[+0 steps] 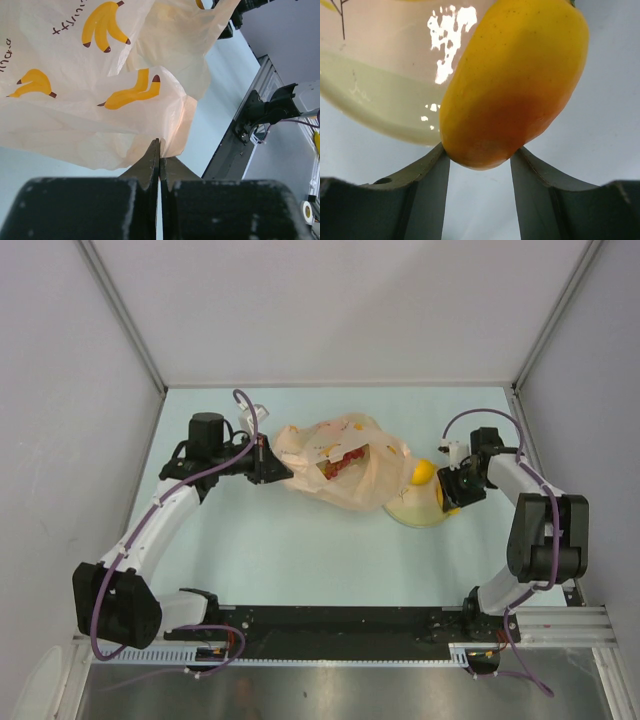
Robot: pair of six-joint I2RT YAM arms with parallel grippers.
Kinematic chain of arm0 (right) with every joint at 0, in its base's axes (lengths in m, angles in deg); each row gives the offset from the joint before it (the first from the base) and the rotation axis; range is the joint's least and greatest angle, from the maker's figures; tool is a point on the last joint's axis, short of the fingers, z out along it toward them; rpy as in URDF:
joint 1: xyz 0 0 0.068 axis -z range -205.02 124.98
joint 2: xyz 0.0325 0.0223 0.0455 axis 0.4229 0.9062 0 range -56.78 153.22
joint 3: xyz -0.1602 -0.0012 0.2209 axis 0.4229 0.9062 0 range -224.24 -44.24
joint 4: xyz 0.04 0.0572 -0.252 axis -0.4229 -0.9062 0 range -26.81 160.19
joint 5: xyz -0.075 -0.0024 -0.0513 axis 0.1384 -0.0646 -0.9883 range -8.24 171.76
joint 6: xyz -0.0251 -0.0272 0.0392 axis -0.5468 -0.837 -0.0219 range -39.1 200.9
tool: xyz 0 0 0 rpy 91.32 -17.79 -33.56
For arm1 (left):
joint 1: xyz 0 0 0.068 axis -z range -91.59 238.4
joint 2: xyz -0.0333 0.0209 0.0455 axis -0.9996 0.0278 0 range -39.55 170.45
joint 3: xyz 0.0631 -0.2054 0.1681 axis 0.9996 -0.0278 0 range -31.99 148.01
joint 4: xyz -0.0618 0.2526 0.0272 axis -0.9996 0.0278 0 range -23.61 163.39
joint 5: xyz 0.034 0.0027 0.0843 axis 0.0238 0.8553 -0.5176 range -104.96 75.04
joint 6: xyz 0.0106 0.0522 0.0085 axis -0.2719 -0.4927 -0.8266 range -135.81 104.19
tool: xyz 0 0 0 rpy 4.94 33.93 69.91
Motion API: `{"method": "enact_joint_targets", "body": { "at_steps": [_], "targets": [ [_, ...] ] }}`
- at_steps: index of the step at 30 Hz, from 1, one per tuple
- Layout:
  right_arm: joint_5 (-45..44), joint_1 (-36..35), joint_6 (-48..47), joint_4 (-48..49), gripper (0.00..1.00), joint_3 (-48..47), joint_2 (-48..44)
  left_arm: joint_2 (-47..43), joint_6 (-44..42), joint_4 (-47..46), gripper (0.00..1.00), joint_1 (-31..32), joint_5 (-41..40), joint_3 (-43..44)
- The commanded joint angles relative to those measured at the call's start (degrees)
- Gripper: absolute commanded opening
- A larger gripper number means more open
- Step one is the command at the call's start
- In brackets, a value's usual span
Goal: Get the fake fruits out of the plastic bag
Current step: Place the fake fruit on the plate.
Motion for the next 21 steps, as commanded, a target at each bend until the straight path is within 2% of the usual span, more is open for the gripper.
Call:
{"method": "enact_joint_targets", "body": {
  "at_steps": [1, 7, 12, 13, 16, 21],
  "targets": [
    [-4.56, -2.67, -0.62, 6.83, 0.37, -1.20, 2.09, -1.53, -1.14, -0.27, 0.00, -0.16, -0.09, -0.21],
    [-8.96, -3.20, -1.33, 9.48, 0.47, -1.99, 4.56, -1.61, -1.14, -0.27, 0.00, -0.25, -0.18, -0.21],
    [-9.93, -3.20, -1.32, 9.66, 0.52, -2.17, 5.52, -1.61, -1.14, -0.44, 0.01, -0.16, -0.18, -0.56],
    [-9.85, -3.20, -1.50, 9.74, 0.56, -2.26, 5.52, -1.52, -1.06, -0.62, 0.00, -0.25, -0.09, -0.65],
    [-7.67, -3.20, -1.76, 9.40, 0.82, -2.52, 4.65, -1.35, -0.97, -0.71, 0.00, -0.25, 0.09, -0.56],
    [-0.11, -3.20, 1.13, 0.79, 0.94, -8.40, -0.26, -1.79, -1.14, 0.61, 0.00, -0.25, 0.70, -0.73]
  ]
}}
